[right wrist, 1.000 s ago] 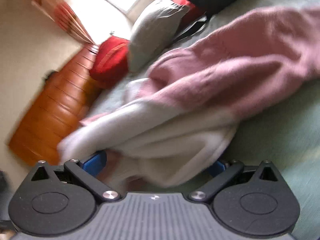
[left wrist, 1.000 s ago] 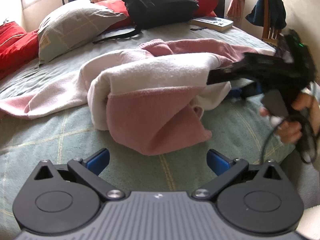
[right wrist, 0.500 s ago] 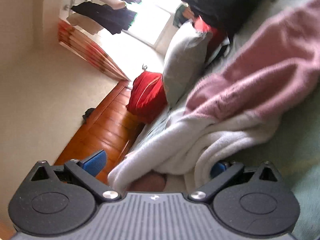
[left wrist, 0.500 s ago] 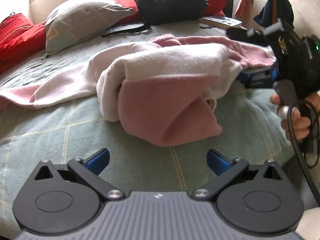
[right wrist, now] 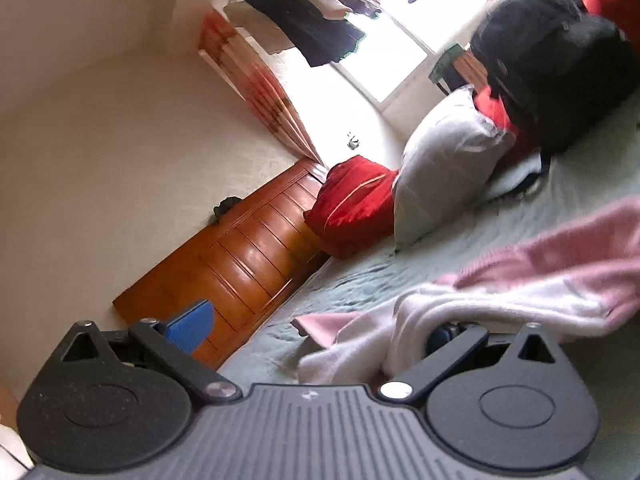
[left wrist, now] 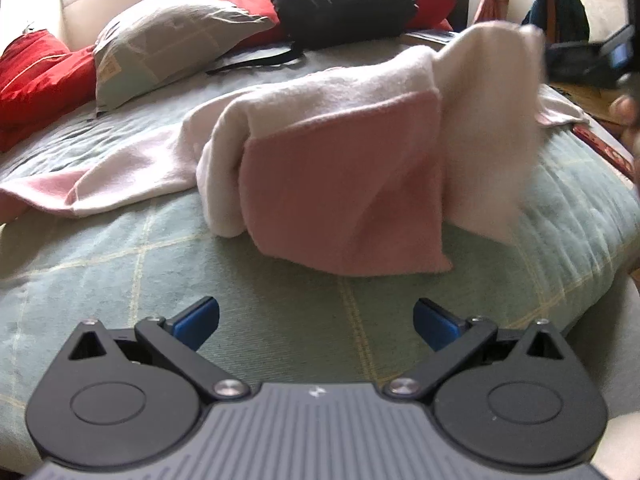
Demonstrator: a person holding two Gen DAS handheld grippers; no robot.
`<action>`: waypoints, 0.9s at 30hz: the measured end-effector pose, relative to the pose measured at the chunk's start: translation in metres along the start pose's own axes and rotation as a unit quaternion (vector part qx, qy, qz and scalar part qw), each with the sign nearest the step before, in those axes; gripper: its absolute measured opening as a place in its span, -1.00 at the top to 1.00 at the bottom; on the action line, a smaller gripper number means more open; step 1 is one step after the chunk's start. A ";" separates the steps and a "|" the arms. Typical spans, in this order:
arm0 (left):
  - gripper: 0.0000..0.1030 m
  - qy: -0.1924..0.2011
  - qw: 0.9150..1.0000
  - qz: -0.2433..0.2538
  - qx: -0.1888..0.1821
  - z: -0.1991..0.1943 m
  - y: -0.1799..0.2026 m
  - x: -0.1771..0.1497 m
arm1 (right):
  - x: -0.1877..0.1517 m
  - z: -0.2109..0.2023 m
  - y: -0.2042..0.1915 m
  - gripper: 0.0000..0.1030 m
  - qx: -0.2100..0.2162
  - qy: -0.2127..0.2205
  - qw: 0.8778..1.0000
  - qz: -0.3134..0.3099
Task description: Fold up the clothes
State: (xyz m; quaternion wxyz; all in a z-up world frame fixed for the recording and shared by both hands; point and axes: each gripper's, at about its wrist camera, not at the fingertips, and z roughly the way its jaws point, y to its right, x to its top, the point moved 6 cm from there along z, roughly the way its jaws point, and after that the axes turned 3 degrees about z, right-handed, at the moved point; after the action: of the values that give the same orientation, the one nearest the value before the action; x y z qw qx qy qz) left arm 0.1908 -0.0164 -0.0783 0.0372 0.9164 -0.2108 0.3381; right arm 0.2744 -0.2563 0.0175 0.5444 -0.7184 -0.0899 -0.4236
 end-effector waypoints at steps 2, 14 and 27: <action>-0.99 0.002 1.000 0.004 -0.004 -0.001 0.003 0.000 | 0.004 -0.011 -0.002 -1.00 -0.007 -0.009 1.000 -0.006; -0.99 -0.004 1.000 0.018 -0.009 0.003 0.012 0.000 | -0.090 -0.074 0.094 -1.00 -0.196 -0.082 0.972 0.104; -0.99 -0.004 0.999 0.032 -0.005 0.001 0.023 0.003 | -0.097 -0.021 0.074 -1.00 -0.183 -0.086 0.979 -0.024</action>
State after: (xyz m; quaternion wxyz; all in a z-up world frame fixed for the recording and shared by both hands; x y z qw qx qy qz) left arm 0.1840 -0.0385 -0.0790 0.0301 0.9103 -0.2423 0.3344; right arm 0.2465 -0.2713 -0.1021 0.3839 -0.8371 -0.0747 -0.3825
